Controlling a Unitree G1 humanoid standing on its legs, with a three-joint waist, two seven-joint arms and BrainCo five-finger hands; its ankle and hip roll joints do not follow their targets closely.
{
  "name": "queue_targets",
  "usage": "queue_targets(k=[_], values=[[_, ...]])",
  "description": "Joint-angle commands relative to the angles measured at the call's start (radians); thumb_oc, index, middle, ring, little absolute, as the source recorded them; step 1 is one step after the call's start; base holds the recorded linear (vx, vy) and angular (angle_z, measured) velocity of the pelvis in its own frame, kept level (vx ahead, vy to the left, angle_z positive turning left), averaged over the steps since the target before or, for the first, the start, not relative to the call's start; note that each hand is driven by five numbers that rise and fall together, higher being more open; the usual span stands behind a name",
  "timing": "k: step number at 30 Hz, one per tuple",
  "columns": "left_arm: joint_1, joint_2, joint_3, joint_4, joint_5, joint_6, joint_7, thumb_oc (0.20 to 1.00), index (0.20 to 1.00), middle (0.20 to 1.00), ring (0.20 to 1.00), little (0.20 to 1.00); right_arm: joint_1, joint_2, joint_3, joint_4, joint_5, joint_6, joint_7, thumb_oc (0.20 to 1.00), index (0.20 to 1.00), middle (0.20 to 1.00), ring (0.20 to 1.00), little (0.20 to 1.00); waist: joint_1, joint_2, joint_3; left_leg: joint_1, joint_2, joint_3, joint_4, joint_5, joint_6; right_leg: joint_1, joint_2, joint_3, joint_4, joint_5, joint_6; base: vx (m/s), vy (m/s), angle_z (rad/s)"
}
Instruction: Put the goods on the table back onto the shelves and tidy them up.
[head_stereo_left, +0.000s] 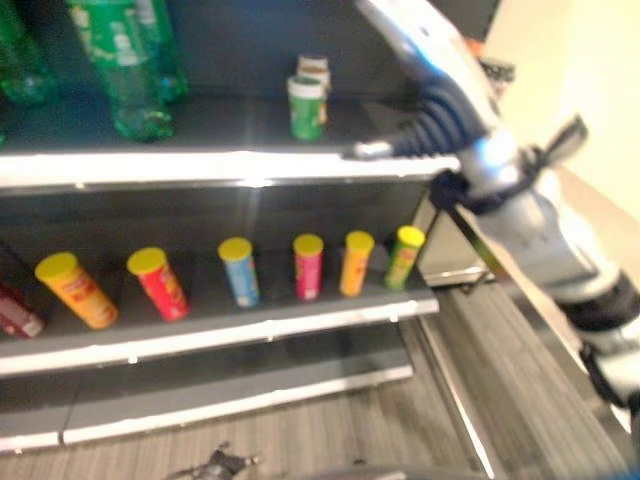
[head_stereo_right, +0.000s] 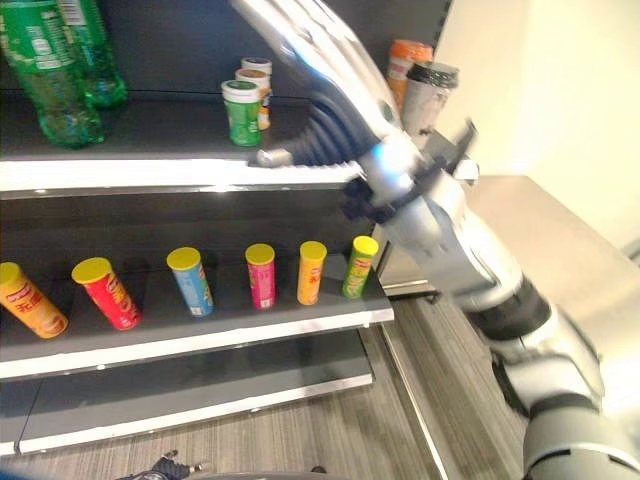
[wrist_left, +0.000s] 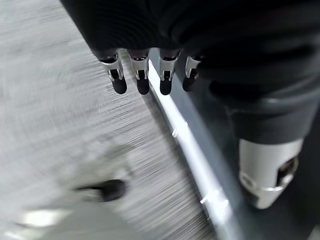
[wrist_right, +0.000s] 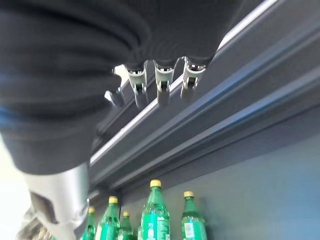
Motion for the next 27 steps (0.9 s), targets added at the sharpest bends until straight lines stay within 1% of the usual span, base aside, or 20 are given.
queue_targets(k=[1,2,3,5,6,7,8,10,12,13,14,15,16,17,18,19,21,23,26,27], values=[[-0.064,0.025,0.028,0.053,-0.069,-0.033,0.027,1.000,1.000,1.000,1.000,1.000,0.096,-0.055,-0.084,-0.042,0.089,-0.037,0.010,1.000,1.000,1.000,1.000,1.000,-0.009,-0.010,0.025,0.002,0.046,0.009,0.002,-0.104,-0.010,0.055,-0.059,0.035,0.002,-0.083,0.050,-0.02,0.002,-0.04],[0.030,0.035,0.095,-0.056,-0.098,-0.043,0.021,1.000,1.000,1.000,1.000,1.000,0.353,-0.076,-0.217,-0.099,0.108,-0.063,0.027,1.000,1.000,1.000,1.000,1.000,-0.007,-0.001,0.031,-0.008,0.042,0.001,0.002,-0.100,-0.008,0.050,-0.062,0.029,0.002,-0.081,0.054,-0.04,-0.002,-0.02],[0.082,0.036,0.112,-0.066,-0.087,-0.051,0.002,1.000,1.000,1.000,1.000,1.000,0.446,-0.055,-0.252,-0.107,0.149,-0.072,0.053,1.000,1.000,1.000,1.000,1.000,-0.006,0.003,0.037,-0.011,0.043,-0.002,0.002,-0.097,-0.007,0.048,-0.063,0.025,0.002,-0.081,0.057,-0.05,-0.012,0.08],[0.117,0.055,0.149,-0.059,-0.080,-0.064,-0.003,1.000,1.000,1.000,1.000,1.000,0.587,-0.031,-0.307,-0.155,0.176,-0.104,0.079,1.000,1.000,1.000,1.000,1.000,-0.010,0.008,0.045,-0.012,0.046,0.001,0.002,-0.095,-0.008,0.046,-0.063,0.021,0.002,-0.082,0.061,-0.02,-0.012,0.02],[0.125,0.066,0.165,-0.059,-0.079,-0.066,0.000,1.000,1.000,1.000,1.000,1.000,0.647,-0.021,-0.321,-0.177,0.189,-0.116,0.099,1.000,1.000,1.000,1.000,1.000,-0.011,0.010,0.046,-0.012,0.047,0.002,0.002,-0.095,-0.009,0.045,-0.064,0.020,0.002,-0.082,0.063,0.00,-0.019,-0.08],[0.140,0.095,0.204,-0.056,-0.079,-0.077,0.001,1.000,1.000,1.000,1.000,1.000,0.736,-0.011,-0.321,-0.196,0.224,-0.133,0.145,1.000,1.000,1.000,1.000,1.000,-0.014,0.018,0.048,-0.007,0.051,0.006,0.002,-0.104,-0.012,0.046,-0.062,0.020,0.002,-0.090,0.066,0.01,-0.017,-0.05],[0.149,0.110,0.218,-0.068,-0.079,-0.084,-0.002,1.000,1.000,1.000,1.000,1.000,0.773,-0.013,-0.318,-0.199,0.237,-0.137,0.165,1.000,1.000,1.000,1.000,1.000,-0.017,0.020,0.051,-0.007,0.051,0.008,0.002,-0.103,-0.013,0.045,-0.062,0.020,0.002,-0.089,0.068,0.00,0.000,0.00],[0.166,0.133,0.240,-0.088,-0.083,-0.098,-0.010,1.000,1.000,1.000,1.000,1.000,0.817,-0.024,-0.303,-0.188,0.228,-0.138,0.195,1.000,1.000,1.000,1.000,1.000,-0.019,0.026,0.052,-0.007,0.052,0.012,0.002,-0.101,-0.016,0.044,-0.064,0.020,0.002,-0.088,0.069,0.00,0.000,0.00],[0.192,0.162,0.256,-0.162,-0.095,-0.108,-0.013,1.000,1.000,1.000,1.000,1.000,0.839,-0.030,-0.244,-0.128,0.232,-0.125,0.230,1.000,1.000,1.000,1.000,1.000,-0.017,0.034,0.055,-0.009,0.053,0.014,0.002,-0.098,-0.017,0.044,-0.066,0.017,0.002,-0.088,0.070,0.00,0.000,0.00],[0.208,0.171,0.258,-0.204,-0.097,-0.113,-0.016,1.000,1.000,1.000,1.000,1.000,0.839,-0.022,-0.198,-0.065,0.242,-0.111,0.248,1.000,1.000,1.000,1.000,1.000,-0.014,0.036,0.057,-0.011,0.052,0.014,0.002,-0.096,-0.017,0.044,-0.067,0.015,0.002,-0.088,0.070,-0.03,0.002,0.01],[0.227,0.189,0.260,-0.257,-0.102,-0.118,-0.015,1.000,1.000,1.000,1.000,1.000,0.828,0.001,-0.136,0.044,0.255,-0.083,0.261,1.000,1.000,1.000,1.000,1.000,-0.008,0.040,0.061,-0.009,0.051,0.013,0.002,-0.097,-0.017,0.046,-0.069,0.013,0.002,-0.089,0.070,-0.03,0.006,0.02],[0.247,0.204,0.264,-0.313,-0.108,-0.118,-0.011,1.000,1.000,1.000,1.000,1.000,0.812,0.023,-0.099,0.119,0.251,-0.058,0.261,1.000,1.000,1.000,1.000,1.000,-0.003,0.043,0.061,-0.012,0.049,0.011,0.002,-0.096,-0.016,0.045,-0.070,0.010,0.002,-0.089,0.070,0.00,0.000,0.00],[0.296,0.224,0.288,-0.442,-0.126,-0.132,-0.002,1.000,1.000,1.000,1.000,1.000,0.791,0.064,-0.046,0.300,0.189,-0.009,0.247,1.000,1.000,1.000,1.000,1.000,0.010,0.051,0.062,-0.013,0.046,0.006,0.002,-0.097,-0.014,0.047,-0.073,0.004,0.002,-0.093,0.068,-0.01,0.011,0.04],[0.303,0.224,0.293,-0.449,-0.126,-0.128,-0.002,1.000,1.000,1.000,1.000,1.000,0.782,0.068,-0.036,0.311,0.186,-0.013,0.243,1.000,1.000,1.000,1.000,1.000,0.006,0.048,0.062,-0.012,0.046,0.006,0.002,-0.098,-0.014,0.048,-0.073,0.004,0.002,-0.093,0.068,0.00,0.008,0.05],[0.337,0.236,0.319,-0.532,-0.119,-0.135,0.008,1.000,1.000,1.000,1.000,1.000,0.772,0.085,-0.031,0.385,0.097,0.026,0.227,1.000,1.000,1.000,1.000,1.000,0.018,0.055,0.063,-0.013,0.045,0.002,0.002,-0.100,-0.012,0.051,-0.074,0.001,0.002,-0.097,0.067,0.02,0.002,0.06],[0.378,0.248,0.350,-0.622,-0.088,-0.125,0.018,1.000,1.000,1.000,1.000,1.000,0.763,0.129,-0.015,0.458,0.075,0.044,0.222,1.000,1.000,1.000,1.000,1.000,0.022,0.056,0.061,-0.011,0.043,-0.003,0.002,-0.102,-0.011,0.055,-0.073,-0.003,0.002,-0.101,0.065,0.00,0.000,0.00],[0.428,0.267,0.402,-0.726,-0.053,-0.127,0.032,1.000,1.000,1.000,1.000,1.000,0.742,0.202,-0.006,0.632,0.105,0.069,0.197,1.000,1.000,1.000,1.000,1.000,0.037,0.060,0.056,-0.008,0.041,-0.013,0.002,-0.104,-0.009,0.063,-0.074,-0.011,0.002,-0.106,0.063,0.04,-0.012,0.03],[0.465,0.272,0.463,-0.821,-0.049,-0.127,0.035,1.000,1.000,1.000,1.000,1.000,0.711,0.252,-0.005,0.786,0.093,0.096,0.162,1.000,1.000,1.000,1.000,1.000,0.053,0.064,0.054,-0.006,0.039,-0.021,0.002,-0.106,-0.008,0.071,-0.076,-0.020,0.002,-0.110,0.061,0.04,-0.011,0.14],[0.515,0.289,0.560,-0.972,0.003,-0.104,0.056,1.000,1.000,1.000,1.000,1.000,0.667,0.293,0.003,0.966,-0.046,0.150,0.107,1.000,1.000,1.000,1.000,1.000,0.080,0.074,0.051,-0.002,0.035,-0.036,0.002,-0.111,-0.005,0.082,-0.074,-0.031,0.002,-0.118,0.059,0.04,-0.010,0.20],[0.526,0.287,0.580,-1.015,0.013,-0.099,0.058,1.000,1.000,1.000,1.000,1.000,0.643,0.309,0.006,1.033,-0.060,0.163,0.088,1.000,1.000,1.000,1.000,1.000,0.088,0.078,0.051,-0.002,0.034,-0.041,0.002,-0.112,-0.005,0.086,-0.075,-0.034,0.002,-0.119,0.058,0.02,-0.004,0.16]])
